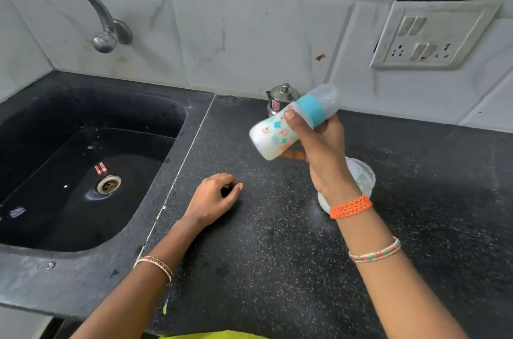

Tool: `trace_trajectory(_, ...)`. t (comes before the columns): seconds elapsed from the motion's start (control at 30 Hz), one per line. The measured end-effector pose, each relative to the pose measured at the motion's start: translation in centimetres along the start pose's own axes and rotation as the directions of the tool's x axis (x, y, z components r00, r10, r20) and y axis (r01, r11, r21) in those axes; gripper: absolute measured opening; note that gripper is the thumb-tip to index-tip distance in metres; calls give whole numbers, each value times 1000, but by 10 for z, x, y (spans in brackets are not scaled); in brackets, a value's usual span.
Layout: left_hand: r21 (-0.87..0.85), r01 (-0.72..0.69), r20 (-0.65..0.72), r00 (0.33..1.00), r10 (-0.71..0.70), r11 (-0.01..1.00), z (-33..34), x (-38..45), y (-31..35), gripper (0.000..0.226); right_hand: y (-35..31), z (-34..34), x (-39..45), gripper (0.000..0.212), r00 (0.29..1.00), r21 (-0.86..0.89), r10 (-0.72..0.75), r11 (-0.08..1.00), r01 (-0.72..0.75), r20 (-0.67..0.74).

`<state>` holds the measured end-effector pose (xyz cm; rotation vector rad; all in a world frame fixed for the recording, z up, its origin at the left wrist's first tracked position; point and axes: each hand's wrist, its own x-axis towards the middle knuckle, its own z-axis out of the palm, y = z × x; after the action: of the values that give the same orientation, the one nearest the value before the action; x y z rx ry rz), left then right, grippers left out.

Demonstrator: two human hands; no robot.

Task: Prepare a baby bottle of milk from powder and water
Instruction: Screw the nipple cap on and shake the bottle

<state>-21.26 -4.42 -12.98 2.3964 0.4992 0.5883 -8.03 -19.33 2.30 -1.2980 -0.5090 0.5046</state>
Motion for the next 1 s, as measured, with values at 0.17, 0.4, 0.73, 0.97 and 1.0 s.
trace_trajectory(0.17, 17, 6, 1, 1000, -6, 1000, 2, -1, -1, 19, 2, 6, -1, 72, 970, -128, -35, 989, 67, 240)
trace_trajectory(0.4, 14, 10, -23, 1000, -10, 1000, 0, -3, 4, 18, -6, 18, 5, 45, 993, 303, -96, 946, 113, -70)
trace_trajectory(0.73, -8, 6, -25, 1000, -6, 1000, -2, -3, 5, 19, -26, 15, 23, 41, 988, 444, -107, 884, 146, -112)
trace_trajectory(0.97, -19, 10, -24, 1000, -10, 1000, 0, -2, 4, 18, -59, 1, 21, 85, 548, -304, -819, 485, 820, 170)
trace_trajectory(1.0, -13, 10, -20, 1000, -11, 1000, 0, -2, 3, 18, -62, 2, 22, 85, 599, -91, -790, 611, 786, -130)
